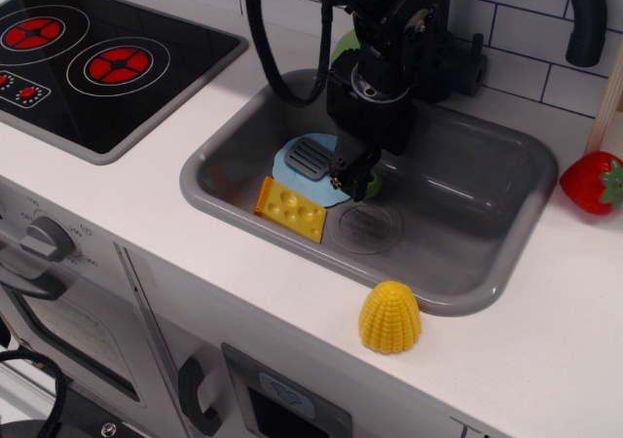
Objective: Take spatula off plate sink
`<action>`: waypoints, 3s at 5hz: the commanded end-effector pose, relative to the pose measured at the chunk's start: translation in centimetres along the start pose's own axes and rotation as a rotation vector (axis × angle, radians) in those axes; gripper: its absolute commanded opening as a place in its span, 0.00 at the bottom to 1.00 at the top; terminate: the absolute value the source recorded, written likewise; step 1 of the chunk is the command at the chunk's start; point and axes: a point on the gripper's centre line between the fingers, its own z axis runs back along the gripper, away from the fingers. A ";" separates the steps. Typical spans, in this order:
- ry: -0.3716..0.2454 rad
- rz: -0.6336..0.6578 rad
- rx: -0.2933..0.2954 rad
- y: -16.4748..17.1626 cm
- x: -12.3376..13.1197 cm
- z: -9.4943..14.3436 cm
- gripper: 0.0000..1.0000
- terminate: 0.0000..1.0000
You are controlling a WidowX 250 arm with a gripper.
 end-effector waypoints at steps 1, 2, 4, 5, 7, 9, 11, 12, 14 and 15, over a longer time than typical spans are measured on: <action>-0.013 0.017 -0.039 -0.7 0.4 0.1 1.00 0.00; -0.018 0.007 -0.055 -0.4 0.2 -0.1 1.00 0.00; -0.018 -0.002 -0.062 -0.2 -0.1 -0.4 1.00 0.00; -0.015 0.002 -0.073 -0.3 -0.2 0.0 0.00 0.00; -0.011 0.008 -0.105 -0.9 0.0 1.1 0.00 0.00; 0.021 0.020 -0.171 -2.1 -0.1 4.3 0.00 0.00; 0.094 -0.147 -0.182 -0.3 -2.1 5.7 0.00 0.00; 0.149 -0.363 -0.199 1.8 -3.3 6.0 0.00 0.00; 0.288 -0.786 -0.182 3.9 -5.3 6.5 0.00 0.00; 0.296 -0.895 -0.170 3.7 -6.2 5.8 0.00 0.00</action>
